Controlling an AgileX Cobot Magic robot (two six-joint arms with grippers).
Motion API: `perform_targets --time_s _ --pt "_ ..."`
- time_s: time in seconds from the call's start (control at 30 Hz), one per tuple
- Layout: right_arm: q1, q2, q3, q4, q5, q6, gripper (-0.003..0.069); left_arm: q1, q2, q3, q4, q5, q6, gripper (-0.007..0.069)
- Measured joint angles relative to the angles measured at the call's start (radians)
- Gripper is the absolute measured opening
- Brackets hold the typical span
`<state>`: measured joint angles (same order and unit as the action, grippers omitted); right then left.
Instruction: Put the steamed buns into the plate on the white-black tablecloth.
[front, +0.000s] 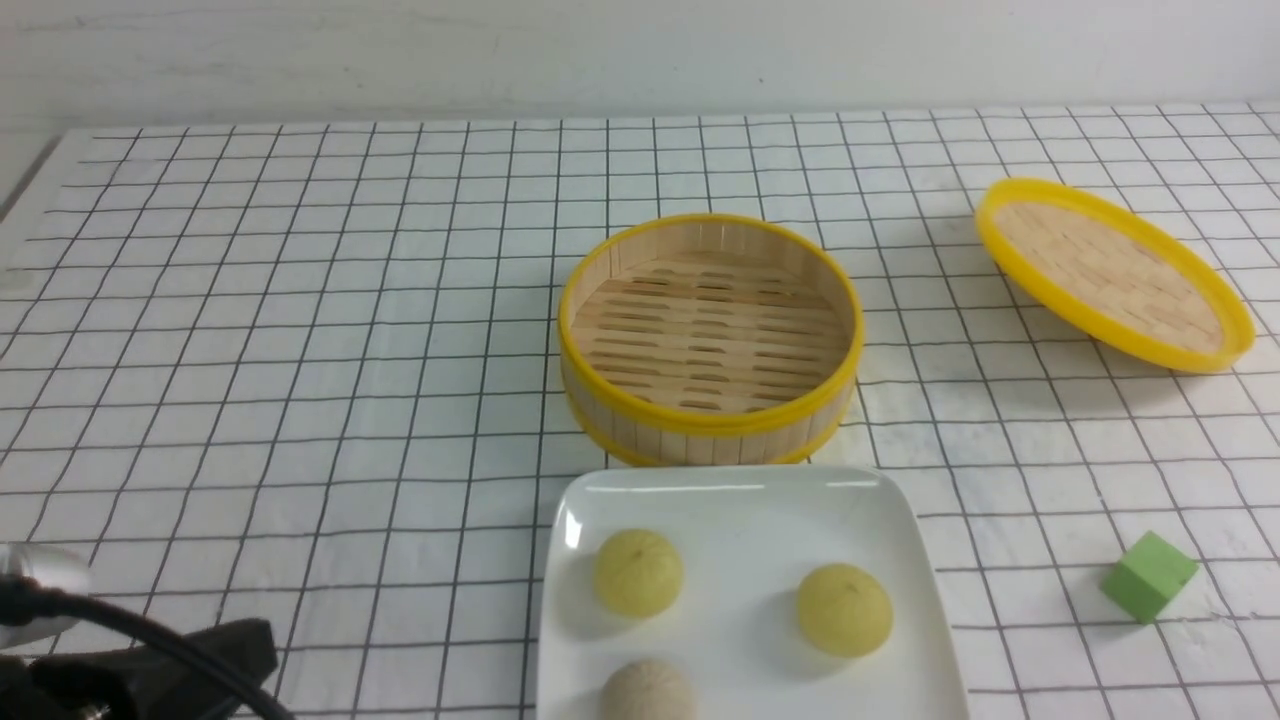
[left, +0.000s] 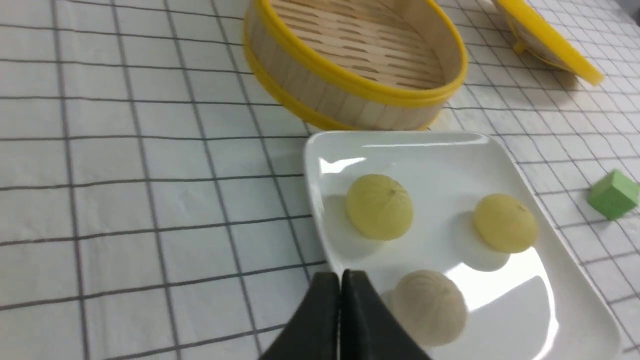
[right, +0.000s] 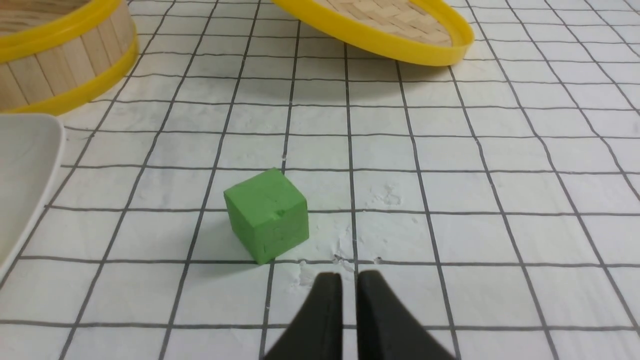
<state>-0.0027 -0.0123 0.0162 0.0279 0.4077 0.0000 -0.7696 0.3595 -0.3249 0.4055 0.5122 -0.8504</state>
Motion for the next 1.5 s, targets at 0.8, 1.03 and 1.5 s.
perform_targets --time_s 0.8,1.03,1.5 --pt "0.0 0.0 0.0 -0.001 -0.001 0.0 0.0108 0.788 -0.371 0.346 -0.313 -0.124 0.68 0.0052" --pt "0.0 0.0 0.0 -0.001 -0.001 0.0 0.0116 0.804 -0.371 0.346 -0.307 -0.124 0.677 0.0053" --pt "0.0 0.0 0.0 -0.001 -0.001 0.0 0.0132 0.804 -0.372 0.346 -0.305 -0.124 0.677 0.0063"
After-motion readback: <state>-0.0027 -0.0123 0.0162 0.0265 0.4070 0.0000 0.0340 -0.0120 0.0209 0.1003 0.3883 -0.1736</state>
